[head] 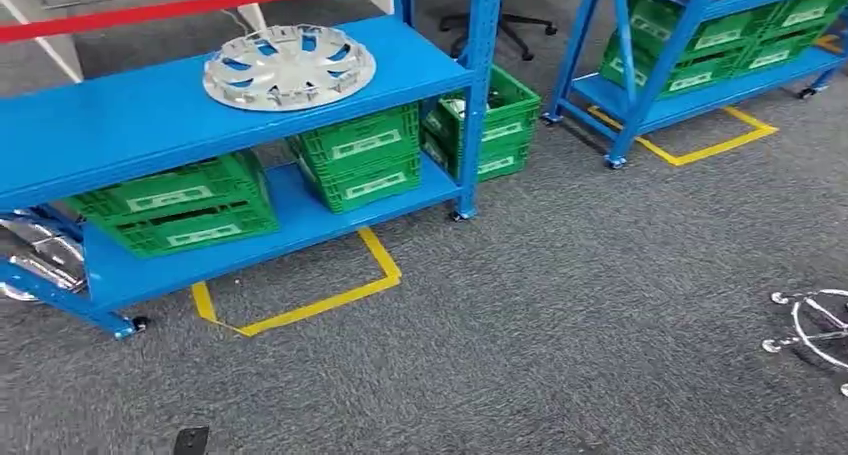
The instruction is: Take the parts from the cabinet and place them on the table.
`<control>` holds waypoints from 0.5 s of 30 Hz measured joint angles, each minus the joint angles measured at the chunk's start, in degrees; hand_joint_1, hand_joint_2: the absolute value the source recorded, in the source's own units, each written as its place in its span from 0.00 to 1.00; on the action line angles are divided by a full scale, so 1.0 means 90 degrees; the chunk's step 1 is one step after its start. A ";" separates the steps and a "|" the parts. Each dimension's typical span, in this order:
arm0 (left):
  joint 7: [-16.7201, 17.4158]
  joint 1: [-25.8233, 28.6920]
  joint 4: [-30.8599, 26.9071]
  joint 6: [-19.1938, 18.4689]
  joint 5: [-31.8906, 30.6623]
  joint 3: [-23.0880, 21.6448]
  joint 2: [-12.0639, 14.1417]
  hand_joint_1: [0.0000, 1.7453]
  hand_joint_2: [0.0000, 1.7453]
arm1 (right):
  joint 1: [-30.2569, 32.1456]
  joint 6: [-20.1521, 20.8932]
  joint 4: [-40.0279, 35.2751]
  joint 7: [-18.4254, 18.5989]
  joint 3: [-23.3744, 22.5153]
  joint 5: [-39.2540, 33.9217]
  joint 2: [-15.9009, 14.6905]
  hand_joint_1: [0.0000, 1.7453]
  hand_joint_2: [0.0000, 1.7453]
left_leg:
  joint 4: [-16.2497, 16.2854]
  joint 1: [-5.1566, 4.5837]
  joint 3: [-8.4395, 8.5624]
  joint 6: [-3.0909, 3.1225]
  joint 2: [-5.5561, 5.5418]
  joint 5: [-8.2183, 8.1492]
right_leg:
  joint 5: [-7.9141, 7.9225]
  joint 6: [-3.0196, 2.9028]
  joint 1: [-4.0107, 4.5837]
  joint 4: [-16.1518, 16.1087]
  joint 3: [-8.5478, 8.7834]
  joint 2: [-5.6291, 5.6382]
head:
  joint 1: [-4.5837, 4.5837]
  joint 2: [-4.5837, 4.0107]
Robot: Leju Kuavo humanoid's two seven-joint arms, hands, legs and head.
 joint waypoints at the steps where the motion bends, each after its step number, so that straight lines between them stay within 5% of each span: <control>1: 0.0000 0.0005 0.0000 0.0072 0.0002 0.0005 0.0001 0.00 0.00 | -0.0011 -0.0146 -0.0002 -0.0148 -0.0005 -0.0091 0.0005 0.00 0.00 | 0.0202 -0.0041 -0.0083 -0.0043 0.0402 -0.0119 | -0.0031 -0.0043 0.0023 -0.0016 0.0031 -0.0049 | -0.0062 -0.0002; 2: 0.0007 -0.0015 0.0000 0.0132 0.0005 0.0015 0.0014 0.00 0.00 | -0.0017 -0.0200 -0.0002 -0.0230 -0.0024 -0.0171 0.0015 0.00 0.00 | 0.0590 -0.0036 -0.0278 -0.0078 0.0622 -0.0313 | -0.0091 -0.0099 0.0036 -0.0019 0.0061 -0.0124 | -0.0085 -0.0002; 4: 0.0123 -0.0021 0.0000 0.0211 -0.0036 0.0039 0.0022 0.00 0.00 | 0.0010 -0.0292 -0.0002 -0.0261 -0.0112 -0.0267 0.0017 0.00 0.00 | 0.1600 -0.0019 -0.0772 -0.0117 0.0789 -0.0686 | -0.0181 -0.0103 0.0049 -0.0019 0.0136 -0.0263 | -0.0075 -0.0002; 6: 0.0285 0.0037 0.0000 0.0256 -0.0056 0.0041 0.0022 0.00 0.00 | 0.0034 -0.0317 -0.0002 -0.0190 -0.0153 -0.0277 0.0015 0.00 0.00 | 0.1941 -0.0001 -0.0963 -0.0128 0.0805 -0.0616 | -0.0297 -0.0090 0.0050 -0.0019 0.0205 -0.0370 | -0.0075 -0.0002; 7: 0.0313 0.0073 0.0000 0.0260 -0.0063 0.0041 0.0022 0.00 0.00 | 0.0031 -0.0315 -0.0002 -0.0154 -0.0163 -0.0284 0.0017 0.00 0.00 | 0.1694 0.0000 -0.0854 -0.0117 0.0808 -0.0385 | -0.0361 -0.0078 0.0050 -0.0019 0.0282 -0.0396 | -0.0078 -0.0002; 9: 0.0357 0.0101 0.0000 0.0260 -0.0080 0.0049 0.0014 0.00 0.00 | 0.0021 -0.0305 -0.0002 -0.0074 -0.0209 -0.0330 0.0027 0.00 0.00 | 0.0624 -0.0010 -0.0381 -0.0048 0.0819 0.0225 | -0.0469 -0.0051 0.0051 -0.0022 0.0460 -0.0452 | -0.0082 -0.0002; 12: 0.0328 0.0083 0.0000 0.0260 -0.0085 0.0056 0.0009 0.00 0.00 | 0.0009 -0.0273 0.0005 -0.0023 -0.0277 -0.0389 0.0051 0.00 0.00 | 0.0125 -0.0109 -0.0083 0.0076 0.0918 -0.0012 | -0.0586 0.0066 0.0055 -0.0056 0.0551 -0.0498 | -0.0065 -0.0002; 13: 0.0311 0.0098 0.0000 0.0263 -0.0085 0.0056 0.0012 0.00 0.00 | 0.0000 -0.0266 0.0005 -0.0015 -0.0294 -0.0396 0.0051 0.00 0.00 | 0.0062 -0.0119 -0.0060 0.0115 0.0913 -0.0039 | -0.0572 0.0092 0.0051 -0.0079 0.0711 -0.0512 | -0.0056 0.0000; 15: 0.0253 0.0106 0.0000 0.0263 -0.0087 0.0063 0.0014 0.00 0.00 | -0.0036 -0.0234 0.0005 -0.0015 -0.0313 -0.0398 0.0056 0.00 0.00 | -0.0039 -0.0078 0.0150 0.0203 0.0868 -0.0112 | -0.0390 0.0198 0.0045 0.0153 0.0706 -0.0506 | -0.0070 0.0000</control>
